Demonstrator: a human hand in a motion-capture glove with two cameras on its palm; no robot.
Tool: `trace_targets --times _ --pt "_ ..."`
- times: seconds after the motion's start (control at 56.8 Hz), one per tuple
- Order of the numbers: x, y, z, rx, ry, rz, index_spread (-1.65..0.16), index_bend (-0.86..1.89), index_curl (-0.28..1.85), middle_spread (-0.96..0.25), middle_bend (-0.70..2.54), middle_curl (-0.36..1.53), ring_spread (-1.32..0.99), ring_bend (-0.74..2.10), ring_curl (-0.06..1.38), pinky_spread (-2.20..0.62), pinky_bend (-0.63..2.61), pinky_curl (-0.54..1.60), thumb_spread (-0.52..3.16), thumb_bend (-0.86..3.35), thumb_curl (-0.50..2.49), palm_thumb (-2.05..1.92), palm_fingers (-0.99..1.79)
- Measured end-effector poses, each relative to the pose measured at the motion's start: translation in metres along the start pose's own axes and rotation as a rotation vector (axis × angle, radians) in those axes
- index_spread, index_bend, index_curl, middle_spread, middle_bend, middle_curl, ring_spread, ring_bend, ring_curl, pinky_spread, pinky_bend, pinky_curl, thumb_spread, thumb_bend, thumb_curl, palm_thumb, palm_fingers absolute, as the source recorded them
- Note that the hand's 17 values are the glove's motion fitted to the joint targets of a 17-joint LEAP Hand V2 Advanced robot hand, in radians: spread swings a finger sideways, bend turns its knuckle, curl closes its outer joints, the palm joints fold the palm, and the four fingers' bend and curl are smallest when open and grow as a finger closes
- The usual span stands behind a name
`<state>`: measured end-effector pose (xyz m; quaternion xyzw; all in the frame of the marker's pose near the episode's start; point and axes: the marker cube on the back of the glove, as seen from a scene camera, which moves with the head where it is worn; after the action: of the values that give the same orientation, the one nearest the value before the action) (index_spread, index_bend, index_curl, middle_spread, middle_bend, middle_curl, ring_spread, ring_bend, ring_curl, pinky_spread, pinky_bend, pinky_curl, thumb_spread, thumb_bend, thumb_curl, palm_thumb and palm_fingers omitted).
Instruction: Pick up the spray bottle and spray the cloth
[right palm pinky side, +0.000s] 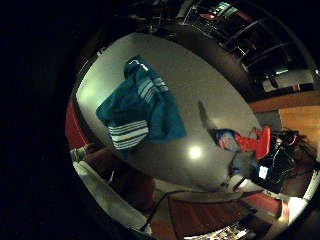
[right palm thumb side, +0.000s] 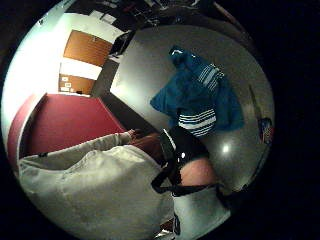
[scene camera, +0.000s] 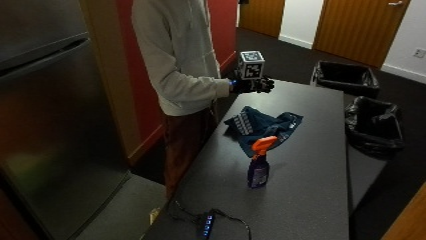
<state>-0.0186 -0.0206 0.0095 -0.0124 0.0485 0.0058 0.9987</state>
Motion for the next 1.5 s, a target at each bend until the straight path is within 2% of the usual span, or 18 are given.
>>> trace_targets --times 0.405,0.862,1.179,1.496 --pt "0.025 0.029 -0.002 0.062 0.03 0.126 -0.42 0.18 0.34 -0.05 0.16 0.24 0.02 0.18 0.2 0.21 0.32 0.3 0.98 -0.02 0.3 0.68 0.25" --pt "0.086 0.097 -0.025 0.413 -0.009 0.377 -0.39 0.11 0.25 -0.03 0.21 0.28 0.03 0.27 0.25 0.22 0.41 0.35 0.97 -0.03 0.33 0.67 0.1" --pt "0.149 0.144 -0.035 0.496 0.016 0.557 -0.38 0.14 0.23 -0.03 0.22 0.31 0.02 0.29 0.27 0.22 0.42 0.36 0.97 -0.03 0.34 0.66 0.1" --pt "0.197 0.172 -0.027 0.585 -0.086 0.705 -0.36 0.11 0.22 -0.04 0.24 0.33 0.01 0.32 0.28 0.2 0.43 0.35 0.97 -0.03 0.34 0.66 0.12"
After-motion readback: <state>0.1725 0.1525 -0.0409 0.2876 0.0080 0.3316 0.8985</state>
